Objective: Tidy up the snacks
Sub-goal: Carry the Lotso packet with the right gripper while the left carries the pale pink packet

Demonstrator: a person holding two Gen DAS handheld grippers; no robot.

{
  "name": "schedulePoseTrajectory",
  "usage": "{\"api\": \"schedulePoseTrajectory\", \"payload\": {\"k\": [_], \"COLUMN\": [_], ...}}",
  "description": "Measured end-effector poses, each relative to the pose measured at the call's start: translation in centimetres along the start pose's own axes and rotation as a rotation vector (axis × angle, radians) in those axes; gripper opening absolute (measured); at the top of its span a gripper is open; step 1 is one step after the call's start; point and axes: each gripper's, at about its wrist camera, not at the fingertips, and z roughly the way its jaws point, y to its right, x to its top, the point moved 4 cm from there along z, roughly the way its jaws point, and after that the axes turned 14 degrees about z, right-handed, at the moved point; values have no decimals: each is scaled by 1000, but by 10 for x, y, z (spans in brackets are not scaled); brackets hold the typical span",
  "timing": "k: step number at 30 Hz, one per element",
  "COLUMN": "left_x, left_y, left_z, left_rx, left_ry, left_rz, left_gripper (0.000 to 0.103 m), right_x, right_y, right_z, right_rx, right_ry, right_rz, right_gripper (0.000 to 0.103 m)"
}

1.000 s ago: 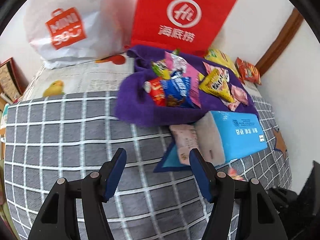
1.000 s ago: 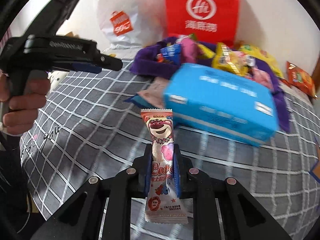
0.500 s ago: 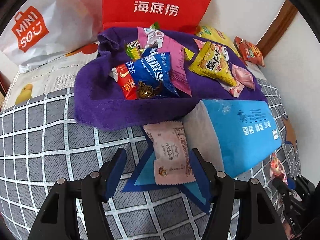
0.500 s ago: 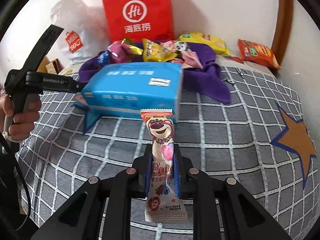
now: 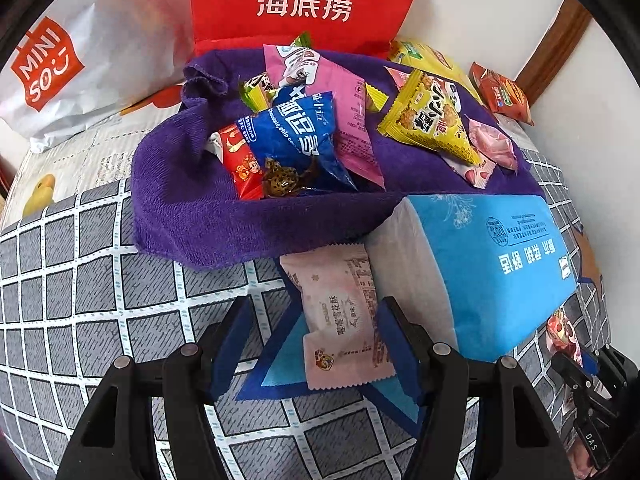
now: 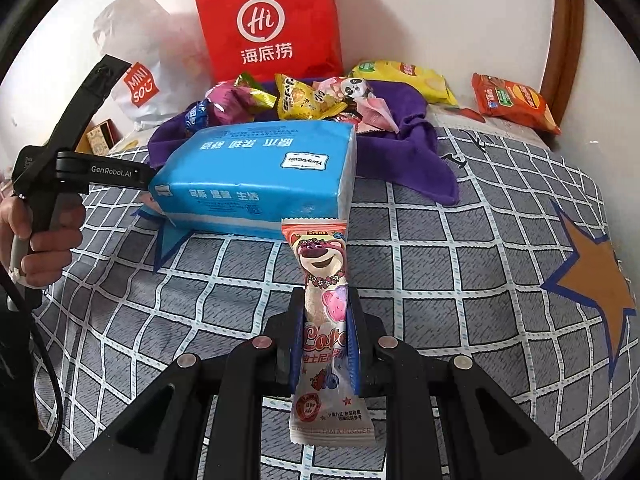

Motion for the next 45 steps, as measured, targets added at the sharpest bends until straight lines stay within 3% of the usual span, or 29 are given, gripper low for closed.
{"api": "schedulePoseTrajectory", "payload": {"k": [14,27,31,36,42,45], "left_x": [-8,-7,-11,-15,-8,-7], "left_y": [-11,-2,-3,-7,1,1], "left_z": [-5,0,-3,-6,-1,-1], "left_rx": [42,77,97,107,171,170], "left_ry": [3,22,24,27,44,51], "left_rz": [14,92,112,95,148,147], "left_gripper": [62,61,48,48,51,47], "right_x": [0,2,3,2,1,-1], "right_y": [1,6,5,5,5,6], "right_z": [3,1,3,3,6,11], "right_rx": [-5,-22,-31,-37,-50,-59], "right_ry": [-9,-4,-5,-4,-7,-18], "right_rz": [3,21,22,19,18,24], "right_gripper": [19,19,19,19,19,21]}}
